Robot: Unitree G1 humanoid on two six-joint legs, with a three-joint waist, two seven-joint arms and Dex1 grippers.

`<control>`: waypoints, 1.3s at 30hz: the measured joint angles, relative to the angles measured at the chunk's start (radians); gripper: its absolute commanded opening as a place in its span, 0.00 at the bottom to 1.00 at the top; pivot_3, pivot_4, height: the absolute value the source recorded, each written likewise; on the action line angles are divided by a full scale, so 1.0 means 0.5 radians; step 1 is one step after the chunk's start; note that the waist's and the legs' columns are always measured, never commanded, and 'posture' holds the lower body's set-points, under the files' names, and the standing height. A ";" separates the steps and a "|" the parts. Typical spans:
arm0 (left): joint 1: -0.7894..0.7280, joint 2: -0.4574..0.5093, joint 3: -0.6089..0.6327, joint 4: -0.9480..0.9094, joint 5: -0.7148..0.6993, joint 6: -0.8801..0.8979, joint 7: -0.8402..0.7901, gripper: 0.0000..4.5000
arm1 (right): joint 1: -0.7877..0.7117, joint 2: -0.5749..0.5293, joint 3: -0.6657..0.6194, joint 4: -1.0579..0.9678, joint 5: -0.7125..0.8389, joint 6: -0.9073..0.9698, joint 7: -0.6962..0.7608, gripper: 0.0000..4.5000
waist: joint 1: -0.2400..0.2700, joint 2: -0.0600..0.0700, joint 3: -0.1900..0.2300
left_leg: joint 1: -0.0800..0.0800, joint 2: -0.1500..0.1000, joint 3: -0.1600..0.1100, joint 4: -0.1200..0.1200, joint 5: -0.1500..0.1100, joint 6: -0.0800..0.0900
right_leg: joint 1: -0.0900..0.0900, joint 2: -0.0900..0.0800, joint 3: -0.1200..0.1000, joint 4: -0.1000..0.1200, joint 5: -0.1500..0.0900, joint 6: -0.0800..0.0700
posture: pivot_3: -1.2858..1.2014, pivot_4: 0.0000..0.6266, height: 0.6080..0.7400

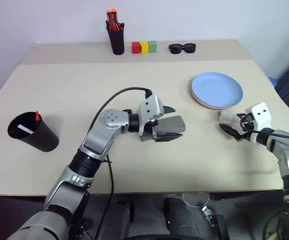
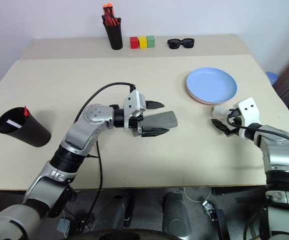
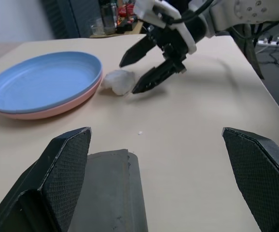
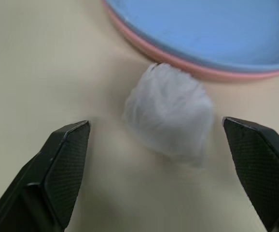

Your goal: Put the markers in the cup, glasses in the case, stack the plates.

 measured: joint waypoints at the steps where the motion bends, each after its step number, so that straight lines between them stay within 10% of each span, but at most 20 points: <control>1: 0.000 -0.002 0.000 0.000 0.000 0.000 0.000 1.00 | -0.023 0.020 0.009 0.034 -0.010 -0.018 -0.005 0.99 | 0.001 0.000 0.000 | 0.000 0.000 0.000 0.000 0.000 0.000 | 0.000 0.000 0.000 0.000 0.000 0.000 | 0.52 0.24 1.00; 9: 0.000 0.043 0.000 -0.001 0.006 0.002 0.009 1.00 | -0.203 0.076 0.073 0.319 -0.069 -0.155 -0.058 0.23 | 0.008 0.000 0.000 | -0.001 -0.001 -0.001 0.000 0.000 0.000 | 0.000 0.000 0.000 0.000 0.000 0.000 | 0.52 0.24 1.00; 22: 0.015 0.038 0.001 -0.034 0.015 0.003 0.065 1.00 | -0.236 -0.001 -0.121 -0.148 0.221 0.024 0.065 0.23 | -0.011 0.001 0.000 | 0.001 0.001 0.000 0.000 0.000 0.000 | 0.000 0.001 0.000 0.000 0.000 0.000 | 0.52 0.24 1.00; 29: 0.009 0.031 0.006 -0.030 0.019 0.003 0.105 1.00 | -0.729 0.118 0.025 0.458 0.044 -0.374 0.019 0.23 | 0.004 0.000 0.001 | -0.001 0.000 -0.001 -0.001 0.000 0.000 | 0.000 0.001 0.000 -0.002 0.000 0.000 | 0.52 0.24 1.00; 37: 0.020 0.081 0.051 -0.040 0.019 0.020 0.157 1.00 | -1.063 0.218 0.157 1.398 -0.189 -0.842 -0.036 0.99 | -0.005 0.001 0.001 | -0.001 -0.001 -0.001 -0.004 0.000 0.000 | -0.002 0.001 0.000 -0.001 0.000 0.000 | 0.52 0.24 1.00; 39: 0.024 0.084 0.061 -0.045 0.019 0.026 0.176 1.00 | -1.098 0.222 0.157 1.484 -0.212 -0.915 -0.071 0.99 | -0.008 0.001 0.001 | -0.001 0.000 -0.001 -0.004 0.000 0.000 | -0.002 0.001 0.000 -0.001 0.000 0.000 | 0.52 0.24 1.00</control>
